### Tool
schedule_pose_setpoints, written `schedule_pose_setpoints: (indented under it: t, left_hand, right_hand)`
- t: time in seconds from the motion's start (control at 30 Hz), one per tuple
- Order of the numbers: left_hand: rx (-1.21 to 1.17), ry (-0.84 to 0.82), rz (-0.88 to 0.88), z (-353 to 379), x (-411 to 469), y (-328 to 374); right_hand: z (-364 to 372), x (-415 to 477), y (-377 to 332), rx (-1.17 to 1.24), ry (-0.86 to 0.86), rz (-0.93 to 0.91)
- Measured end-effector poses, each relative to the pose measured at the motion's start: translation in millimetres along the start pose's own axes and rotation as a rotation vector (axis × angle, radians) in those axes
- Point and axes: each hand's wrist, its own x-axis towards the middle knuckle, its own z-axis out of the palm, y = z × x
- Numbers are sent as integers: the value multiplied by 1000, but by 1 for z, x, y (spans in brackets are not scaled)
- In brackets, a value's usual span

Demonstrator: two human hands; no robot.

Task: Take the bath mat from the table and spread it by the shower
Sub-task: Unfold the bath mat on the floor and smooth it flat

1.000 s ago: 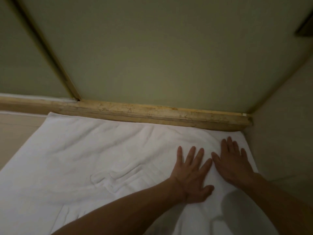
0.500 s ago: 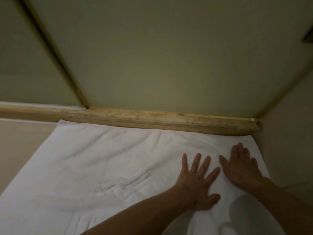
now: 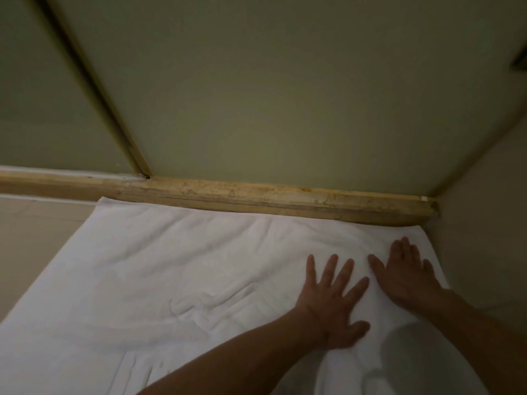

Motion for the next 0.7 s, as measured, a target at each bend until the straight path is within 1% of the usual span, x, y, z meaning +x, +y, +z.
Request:
schedule_pose_setpoints:
  t: [0.13,0.23,0.33,0.4,0.47,0.5,0.6,0.7]
  left_hand:
    - [-3,-13,-25,-1,-3,2]
    - [9,-73,-13,-12,-5,5]
    - [53,-175,76,-28,-15,5]
    - [114,-230,193,-39,-28,3]
    - [189,-253,292,-49,-43,2]
    - [208,-259,301,-53,-49,3]
    - [181,-277,213,-54,-64,13]
    - [59,-257,94,-40,-80,23]
  right_hand:
    - [1,-15,3,-18,-3,-37]
    - [-4,-30,12,-33,-25,-39]
    - [-7,-47,19,-76,-104,-45]
    - [-7,-59,23,-84,-161,-49]
    - [-8,-72,22,-88,-196,-50]
    - [-9,-79,20,-96,-208,-54]
    - [-14,-101,8,-127,-239,-85]
    - [-19,-125,-1,-146,-250,-130]
